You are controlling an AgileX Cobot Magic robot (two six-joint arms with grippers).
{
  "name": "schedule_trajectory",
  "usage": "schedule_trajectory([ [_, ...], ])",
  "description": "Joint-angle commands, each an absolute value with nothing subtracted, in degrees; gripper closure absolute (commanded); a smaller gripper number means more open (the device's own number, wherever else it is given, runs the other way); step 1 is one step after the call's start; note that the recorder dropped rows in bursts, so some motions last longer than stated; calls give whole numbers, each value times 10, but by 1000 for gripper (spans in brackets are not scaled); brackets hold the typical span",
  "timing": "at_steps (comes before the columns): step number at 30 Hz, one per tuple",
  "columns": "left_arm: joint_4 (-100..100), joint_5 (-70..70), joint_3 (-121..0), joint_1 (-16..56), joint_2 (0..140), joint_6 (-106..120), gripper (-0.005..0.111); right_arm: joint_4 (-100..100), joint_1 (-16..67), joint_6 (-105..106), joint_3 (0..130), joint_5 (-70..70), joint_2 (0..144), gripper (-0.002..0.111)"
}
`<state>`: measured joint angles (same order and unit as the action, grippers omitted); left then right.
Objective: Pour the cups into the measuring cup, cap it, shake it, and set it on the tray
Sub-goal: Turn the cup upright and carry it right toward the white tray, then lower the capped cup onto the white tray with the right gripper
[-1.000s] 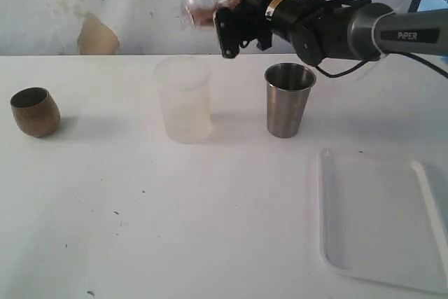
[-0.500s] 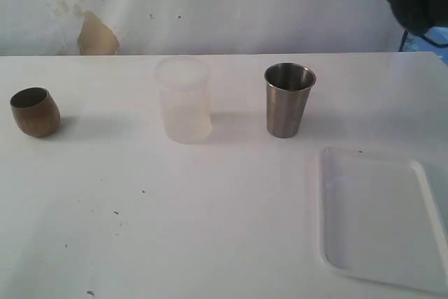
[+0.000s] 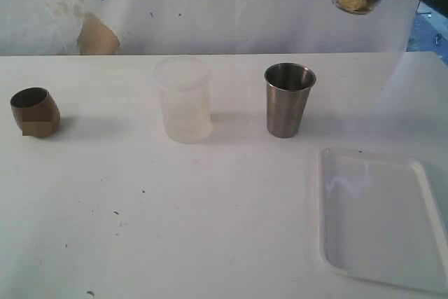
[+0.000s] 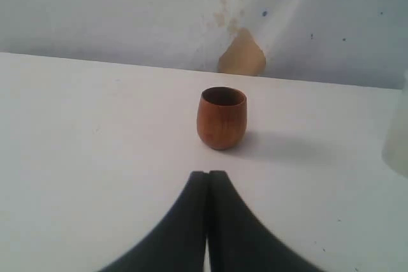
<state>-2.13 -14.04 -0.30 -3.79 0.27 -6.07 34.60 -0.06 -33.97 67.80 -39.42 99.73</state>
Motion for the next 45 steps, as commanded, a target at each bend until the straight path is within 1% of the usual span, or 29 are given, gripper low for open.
schedule_trajectory([
  [1,-20,-139,0,-37,0,-62,107,459,-4,-328,613,-384,937,108],
  [2,-20,-139,0,-37,0,-62,107,469,-2,-328,600,-378,927,108],
  [4,-20,-139,0,-37,0,-62,107,408,0,-328,576,-352,905,108],
  [7,-20,-139,0,-37,0,-62,107,213,-18,-196,567,-314,908,108],
  [9,-20,-139,0,-37,0,-62,107,152,-37,-167,565,-271,911,108],
  [11,-20,-139,0,-37,0,-62,107,207,-42,-199,541,-240,888,108],
  [13,-20,-139,0,-37,0,-62,107,309,-23,-227,488,-305,855,108],
  [14,-20,-139,0,-37,0,-62,107,302,-13,-223,457,-352,838,108],
  [15,-20,-139,0,-37,0,-62,107,265,-9,-182,434,-384,832,108],
  [17,-20,-139,0,-37,0,-62,107,21,-13,-45,423,-403,840,108],
  [18,-20,-139,0,-37,0,-62,107,-47,-19,-24,423,-396,843,108],
  [19,-20,-139,0,-37,0,-62,107,-49,-25,-25,420,-371,841,108],
  [21,-20,-139,0,-37,0,-62,107,85,-26,-74,394,-339,817,108],
  [22,-20,-139,0,-37,0,-62,107,138,-22,-109,373,-361,810,108],
  [24,-20,-139,0,-37,0,-62,107,114,-21,-125,333,-443,820,108],
  [25,-20,-139,0,-37,0,-62,107,69,-25,-129,313,-475,830,108],
  [26,-20,-139,0,-37,0,-62,107,66,-27,-130,295,-483,833,108],
  [31,-20,-139,0,-37,0,-62,107,188,-14,-133,210,-494,836,108],
  [37,-20,-139,0,-37,0,-62,107,219,-11,-100,173,-516,843,108],
  [40,-20,-139,0,-37,0,-62,107,240,-11,-94,172,-586,879,108],
  [42,-20,-139,0,-37,0,-62,107,268,-11,-91,172,-688,949,108],
  [45,-20,-139,0,-37,0,-62,107,267,-11,-54,172,-700,1022,108],
])
